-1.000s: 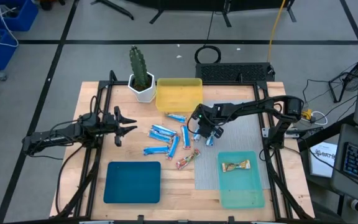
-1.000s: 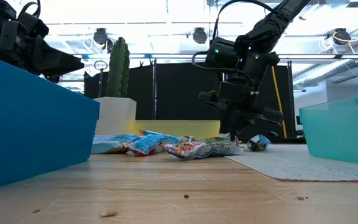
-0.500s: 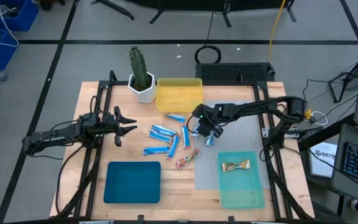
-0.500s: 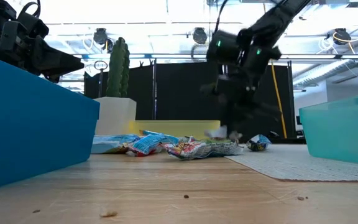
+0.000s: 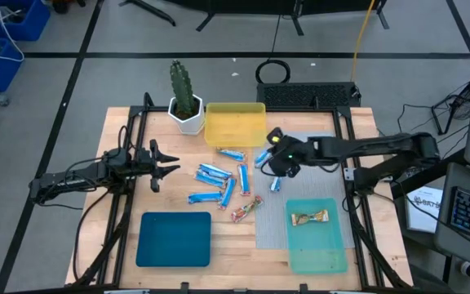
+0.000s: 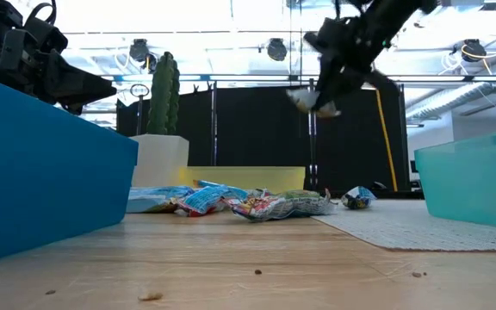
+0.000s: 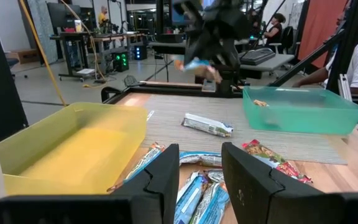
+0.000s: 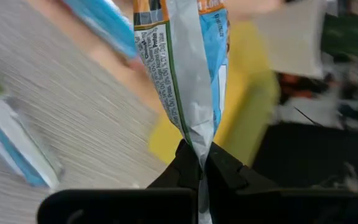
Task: Pick and place Granola Bars by type
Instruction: Put the yellow granola bar into the green bin
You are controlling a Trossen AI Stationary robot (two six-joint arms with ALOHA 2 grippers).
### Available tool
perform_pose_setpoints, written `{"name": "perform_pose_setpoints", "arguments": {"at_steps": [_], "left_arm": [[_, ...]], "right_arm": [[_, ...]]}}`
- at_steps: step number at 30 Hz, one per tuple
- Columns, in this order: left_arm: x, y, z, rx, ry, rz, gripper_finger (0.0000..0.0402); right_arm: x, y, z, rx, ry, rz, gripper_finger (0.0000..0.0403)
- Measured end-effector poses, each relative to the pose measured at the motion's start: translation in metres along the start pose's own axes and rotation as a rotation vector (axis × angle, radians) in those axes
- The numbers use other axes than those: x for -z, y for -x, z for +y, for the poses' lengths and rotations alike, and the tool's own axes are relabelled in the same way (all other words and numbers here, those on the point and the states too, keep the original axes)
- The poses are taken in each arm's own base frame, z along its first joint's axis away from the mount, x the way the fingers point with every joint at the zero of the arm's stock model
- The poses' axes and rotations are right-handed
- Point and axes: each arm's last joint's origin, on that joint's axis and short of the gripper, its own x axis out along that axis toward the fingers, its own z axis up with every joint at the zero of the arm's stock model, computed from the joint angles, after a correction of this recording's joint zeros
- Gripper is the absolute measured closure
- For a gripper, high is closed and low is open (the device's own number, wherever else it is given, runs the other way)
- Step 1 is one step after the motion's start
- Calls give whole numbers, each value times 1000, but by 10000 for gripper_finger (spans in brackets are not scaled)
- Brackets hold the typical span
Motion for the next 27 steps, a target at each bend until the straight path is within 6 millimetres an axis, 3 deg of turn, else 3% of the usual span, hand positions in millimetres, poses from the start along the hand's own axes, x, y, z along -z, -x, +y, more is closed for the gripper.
{"name": "perform_pose_setpoints", "arguments": {"at_steps": [13, 27], "left_arm": [[0, 0, 0, 0, 0, 0, 277], [0, 0, 0, 0, 0, 0, 277]], "right_arm": [[-7, 67, -29, 339, -84, 111, 402], [-17, 154, -67, 531, -232, 211, 403]]}}
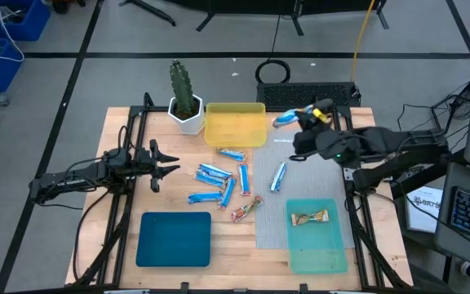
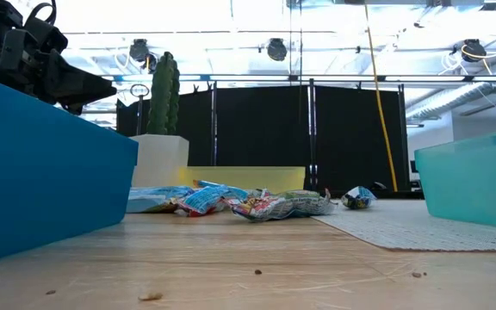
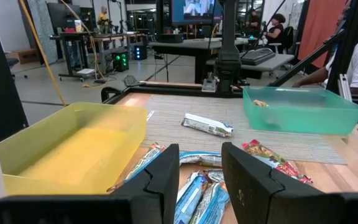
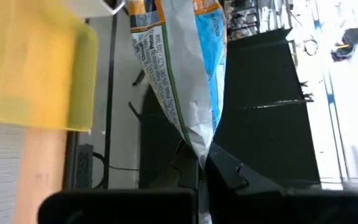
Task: Pick and place Granola Bars by type
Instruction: Put the yellow granola bar into the green bin
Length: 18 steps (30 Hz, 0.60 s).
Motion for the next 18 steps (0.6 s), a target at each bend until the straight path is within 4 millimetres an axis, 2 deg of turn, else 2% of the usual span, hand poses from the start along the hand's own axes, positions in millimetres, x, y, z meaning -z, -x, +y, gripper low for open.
{"name": "perform_pose_setpoints", "arguments": {"at_steps": [4, 8, 12, 18], "left_arm": [[0, 0, 0, 0, 0, 0, 277], [0, 0, 0, 0, 0, 0, 277], [0, 0, 0, 0, 0, 0, 277], [0, 0, 0, 0, 0, 0, 277]], "right_arm": [[1, 17, -9, 8, -65, -10, 403], [3, 31, -11, -25, -148, -42, 403], [8, 42, -2, -99, -227, -60, 403], [13, 46, 20, -367, -336, 9, 403]]}}
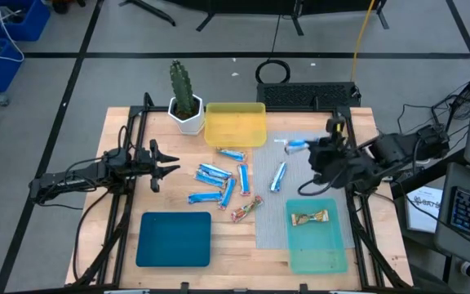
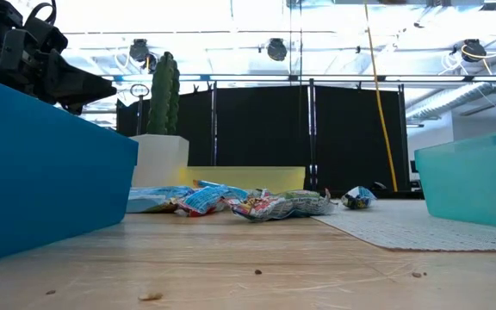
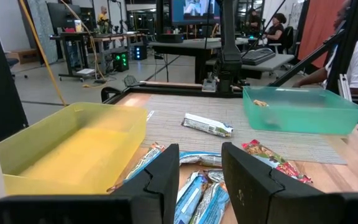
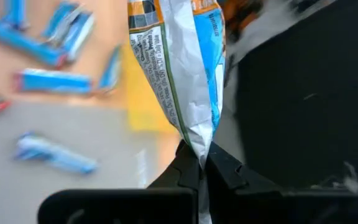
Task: Pick and place Granola Bars by type
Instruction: Put the yellow granola bar into the green bin
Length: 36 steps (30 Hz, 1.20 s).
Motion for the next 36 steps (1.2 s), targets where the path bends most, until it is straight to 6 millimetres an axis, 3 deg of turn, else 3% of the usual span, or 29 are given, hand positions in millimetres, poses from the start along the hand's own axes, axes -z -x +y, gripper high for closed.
{"name": "perform_pose_setpoints", "arguments": {"at_steps": [8, 22, 36], "left_arm": [[0, 0, 0, 0, 0, 0, 277], [0, 0, 0, 0, 0, 0, 277], [0, 0, 0, 0, 0, 0, 277]], "right_arm": [[4, -5, 19, -148, -52, 134, 403], [-1, 0, 83, -379, -127, 266, 403], [-2, 12, 143, -452, -130, 389, 403]]}}
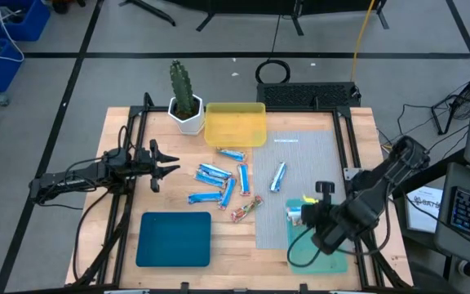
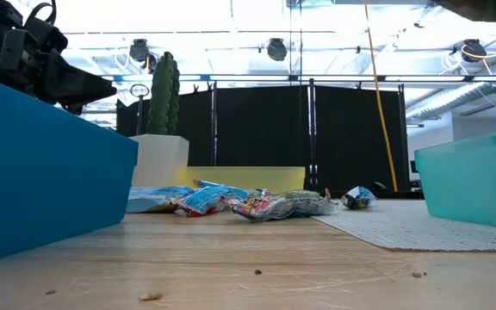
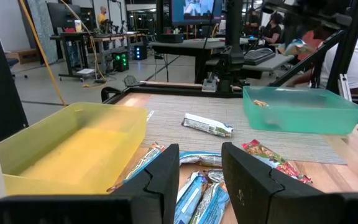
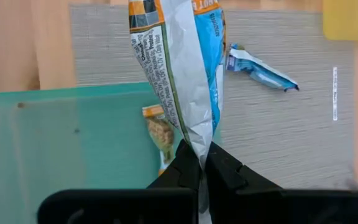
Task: Pick and place Granola Bars by type
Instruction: Put the yellow granola bar into the green bin
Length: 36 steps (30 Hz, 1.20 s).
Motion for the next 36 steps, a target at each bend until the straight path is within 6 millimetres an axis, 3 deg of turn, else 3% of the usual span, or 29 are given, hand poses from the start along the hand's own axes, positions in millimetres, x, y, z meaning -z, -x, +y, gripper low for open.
{"name": "perform_pose_setpoints", "arguments": {"at_steps": [5, 15, 36], "left_arm": [[0, 0, 0, 0, 0, 0, 277], [0, 0, 0, 0, 0, 0, 277], [0, 0, 0, 0, 0, 0, 277]], "right_arm": [[5, -10, 13, -1, -14, 7, 403], [32, -65, 40, -111, -59, 108, 403], [70, -127, 48, -138, -83, 155, 403]]}}
